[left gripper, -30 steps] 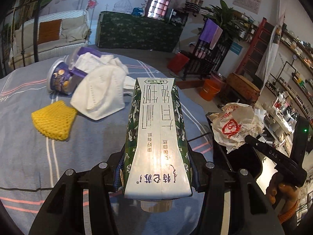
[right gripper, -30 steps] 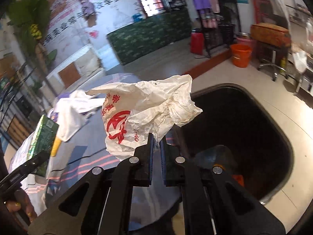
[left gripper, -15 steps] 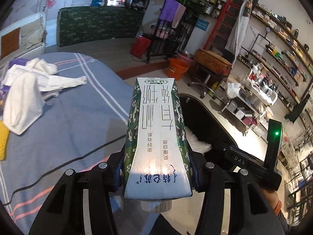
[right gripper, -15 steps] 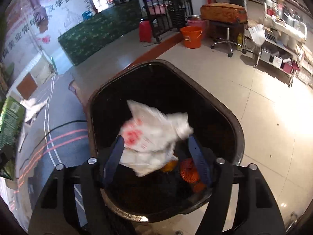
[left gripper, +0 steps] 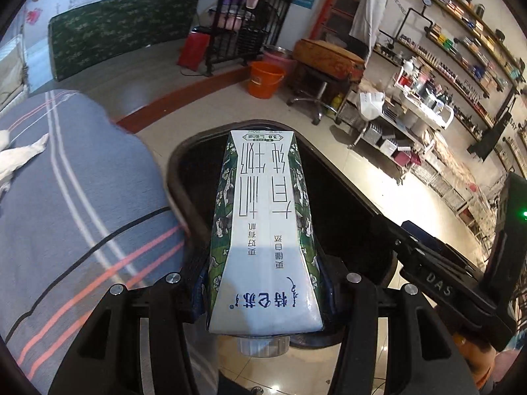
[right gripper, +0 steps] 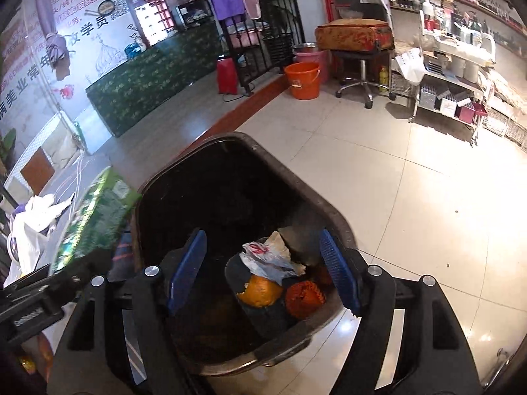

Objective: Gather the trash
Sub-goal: 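Carry the carton and bag over the bin and release both into it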

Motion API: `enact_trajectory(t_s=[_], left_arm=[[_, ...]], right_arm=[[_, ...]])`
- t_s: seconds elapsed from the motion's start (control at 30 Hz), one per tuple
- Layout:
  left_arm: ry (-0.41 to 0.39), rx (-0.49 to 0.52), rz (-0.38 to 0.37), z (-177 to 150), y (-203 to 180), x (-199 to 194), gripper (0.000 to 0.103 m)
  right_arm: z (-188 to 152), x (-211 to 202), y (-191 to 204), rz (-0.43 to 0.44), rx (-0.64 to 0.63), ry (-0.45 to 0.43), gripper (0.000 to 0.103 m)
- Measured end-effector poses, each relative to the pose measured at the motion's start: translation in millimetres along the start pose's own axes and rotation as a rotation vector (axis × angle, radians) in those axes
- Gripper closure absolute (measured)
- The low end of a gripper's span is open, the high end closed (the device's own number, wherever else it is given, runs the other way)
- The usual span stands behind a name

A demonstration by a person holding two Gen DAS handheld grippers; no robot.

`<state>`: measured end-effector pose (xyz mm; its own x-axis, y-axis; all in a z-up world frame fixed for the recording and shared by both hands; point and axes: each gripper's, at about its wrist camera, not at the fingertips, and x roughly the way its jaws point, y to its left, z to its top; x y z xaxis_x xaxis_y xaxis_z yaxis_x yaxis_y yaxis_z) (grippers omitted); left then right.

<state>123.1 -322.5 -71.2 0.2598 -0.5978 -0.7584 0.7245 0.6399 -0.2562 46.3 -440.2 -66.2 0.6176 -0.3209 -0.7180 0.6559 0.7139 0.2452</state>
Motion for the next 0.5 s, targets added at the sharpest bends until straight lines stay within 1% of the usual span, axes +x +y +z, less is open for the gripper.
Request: enact_trajectory(t_s=[0.23, 0.37, 0.4, 0.43, 0.5], left_arm=[[0.045, 0.062, 0.008, 7, -20, 25, 0.051], [0.094, 0.091, 0.017, 11, -23, 37, 0.05], [0.107, 0.099, 0.022, 11, -23, 40, 0.044], [0.114, 0.104, 0.027, 10, -23, 41, 0.035], [0.108, 0.104, 0.035, 11, -23, 42, 0.024]], right_arm=[[1, -2, -16, -0.03, 0.045, -0.006, 0.032], [3, -2, -23, -0.042, 0.069, -0.008, 0.032], [3, -2, -25, -0.044, 0.074, -0.009, 0.032], [3, -2, -26, -0.045, 0.076, -0.01, 0.032], [2, -2, -29, -0.05, 0.082, -0.008, 0.032]])
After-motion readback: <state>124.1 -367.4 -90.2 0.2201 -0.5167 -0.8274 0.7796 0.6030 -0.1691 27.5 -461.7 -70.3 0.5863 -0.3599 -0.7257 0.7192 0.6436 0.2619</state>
